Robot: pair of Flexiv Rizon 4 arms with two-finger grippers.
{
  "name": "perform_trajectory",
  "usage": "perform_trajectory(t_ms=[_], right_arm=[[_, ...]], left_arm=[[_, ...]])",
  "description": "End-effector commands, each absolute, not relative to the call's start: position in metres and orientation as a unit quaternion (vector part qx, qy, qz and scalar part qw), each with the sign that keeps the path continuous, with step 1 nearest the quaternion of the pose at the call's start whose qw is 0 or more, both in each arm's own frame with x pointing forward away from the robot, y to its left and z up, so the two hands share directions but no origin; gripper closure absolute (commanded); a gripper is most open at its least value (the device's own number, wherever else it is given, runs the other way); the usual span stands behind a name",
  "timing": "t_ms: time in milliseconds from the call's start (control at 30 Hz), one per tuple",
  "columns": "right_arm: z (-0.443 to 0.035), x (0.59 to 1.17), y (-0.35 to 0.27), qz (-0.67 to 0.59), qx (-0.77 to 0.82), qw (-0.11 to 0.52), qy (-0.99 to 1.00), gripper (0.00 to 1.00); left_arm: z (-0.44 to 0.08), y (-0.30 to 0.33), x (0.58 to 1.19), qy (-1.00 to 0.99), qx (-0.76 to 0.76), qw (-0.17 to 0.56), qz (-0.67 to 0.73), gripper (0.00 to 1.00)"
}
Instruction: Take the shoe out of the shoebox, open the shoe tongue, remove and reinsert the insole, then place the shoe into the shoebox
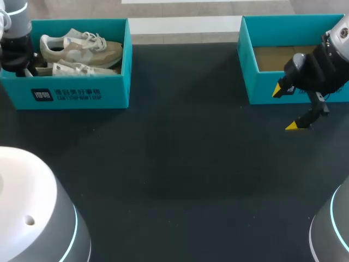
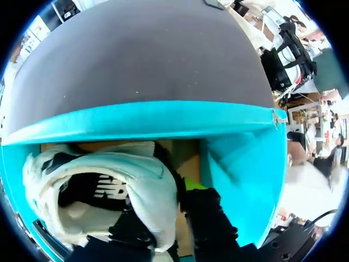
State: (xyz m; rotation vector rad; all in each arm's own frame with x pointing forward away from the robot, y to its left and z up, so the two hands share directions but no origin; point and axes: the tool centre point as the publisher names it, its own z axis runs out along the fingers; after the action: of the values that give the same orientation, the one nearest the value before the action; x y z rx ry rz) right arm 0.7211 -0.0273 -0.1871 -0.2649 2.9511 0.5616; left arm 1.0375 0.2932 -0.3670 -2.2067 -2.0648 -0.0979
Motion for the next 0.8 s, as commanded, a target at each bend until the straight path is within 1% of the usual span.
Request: perform_trajectory(t_ms=[33, 267, 700, 800], right_arm=[[-0.188, 0.722, -0.026, 0.184, -0.087, 0.062, 0.977, 0.0], [-0.188, 0.722, -0.026, 0.184, -0.087, 0.062, 0.977, 0.0], [-0.188, 0.722, -0.026, 0.184, -0.087, 0.062, 0.977, 0.0], [-0.188, 0.722, -0.026, 0.184, -0.087, 0.062, 0.977, 0.0]], left_arm=[[-0.356, 0.293, 1.037, -0.679, -0.731, 0.064, -0.032, 1.0], [-0.322, 0.297, 1.037, -0.674, -0.735, 0.071, -0.023, 1.0], [-0.209, 0.308, 1.047, -0.699, -0.711, 0.07, -0.018, 1.0], [-0.188, 0.31, 1.045, -0.701, -0.71, 0.06, -0.019, 1.0]])
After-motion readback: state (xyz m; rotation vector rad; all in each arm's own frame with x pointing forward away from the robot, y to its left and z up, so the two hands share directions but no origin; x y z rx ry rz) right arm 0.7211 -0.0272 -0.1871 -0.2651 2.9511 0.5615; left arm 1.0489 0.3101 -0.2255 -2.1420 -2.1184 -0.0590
